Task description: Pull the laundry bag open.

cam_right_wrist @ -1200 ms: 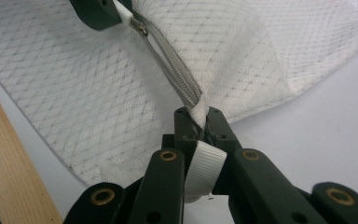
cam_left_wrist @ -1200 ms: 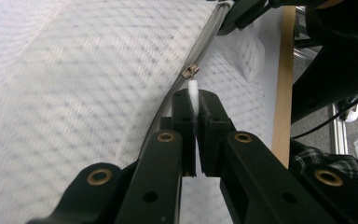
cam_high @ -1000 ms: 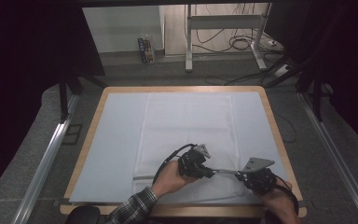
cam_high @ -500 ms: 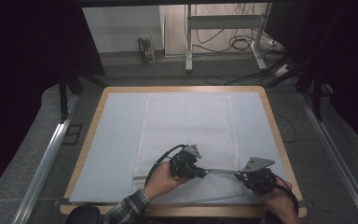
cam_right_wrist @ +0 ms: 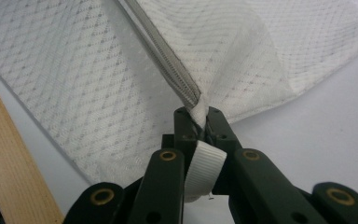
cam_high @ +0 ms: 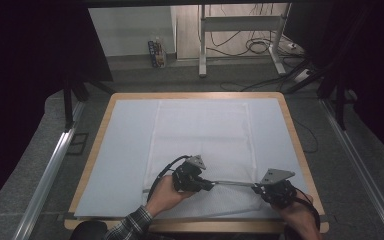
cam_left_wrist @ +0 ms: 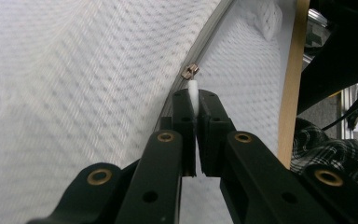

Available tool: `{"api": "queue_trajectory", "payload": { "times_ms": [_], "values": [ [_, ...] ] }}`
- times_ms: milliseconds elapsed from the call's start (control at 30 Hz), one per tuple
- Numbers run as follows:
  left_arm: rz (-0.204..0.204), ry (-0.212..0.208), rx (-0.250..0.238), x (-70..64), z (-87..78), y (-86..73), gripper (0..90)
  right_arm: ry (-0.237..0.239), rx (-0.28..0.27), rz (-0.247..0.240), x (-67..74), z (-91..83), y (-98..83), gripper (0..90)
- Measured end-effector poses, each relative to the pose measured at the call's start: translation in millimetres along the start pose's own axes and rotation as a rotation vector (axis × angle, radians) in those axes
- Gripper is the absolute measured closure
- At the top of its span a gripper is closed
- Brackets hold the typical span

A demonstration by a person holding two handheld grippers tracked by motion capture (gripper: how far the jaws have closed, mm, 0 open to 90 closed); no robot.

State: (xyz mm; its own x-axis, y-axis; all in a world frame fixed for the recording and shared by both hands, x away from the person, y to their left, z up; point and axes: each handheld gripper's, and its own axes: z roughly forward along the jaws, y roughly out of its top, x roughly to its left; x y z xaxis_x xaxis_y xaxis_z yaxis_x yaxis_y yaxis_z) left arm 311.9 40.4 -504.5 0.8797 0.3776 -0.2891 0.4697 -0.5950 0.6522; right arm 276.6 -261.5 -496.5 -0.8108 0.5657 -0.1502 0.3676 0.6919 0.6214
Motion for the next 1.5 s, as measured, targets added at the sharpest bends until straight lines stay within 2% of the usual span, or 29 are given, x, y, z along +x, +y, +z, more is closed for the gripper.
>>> {"api": "queue_trajectory", "payload": {
  "times_ms": [167, 433, 1500],
  "values": [
    [-0.008, -0.002, -0.011, -0.1, -5.2, -5.0, 87.5, -0.001, 0.0, 0.001, 0.4, 0.1, 0.2, 84.8],
    [-0.013, 0.017, -0.017, -0.1, -11.3, -9.5, 87.5, 0.003, -0.003, -0.001, 0.9, 0.0, 0.6, 84.7],
    [-0.085, 0.069, -0.039, 10.5, -38.9, -39.2, 87.5, -0.002, 0.0, 0.004, 0.2, 0.1, 0.0, 84.8]
  ]
}}
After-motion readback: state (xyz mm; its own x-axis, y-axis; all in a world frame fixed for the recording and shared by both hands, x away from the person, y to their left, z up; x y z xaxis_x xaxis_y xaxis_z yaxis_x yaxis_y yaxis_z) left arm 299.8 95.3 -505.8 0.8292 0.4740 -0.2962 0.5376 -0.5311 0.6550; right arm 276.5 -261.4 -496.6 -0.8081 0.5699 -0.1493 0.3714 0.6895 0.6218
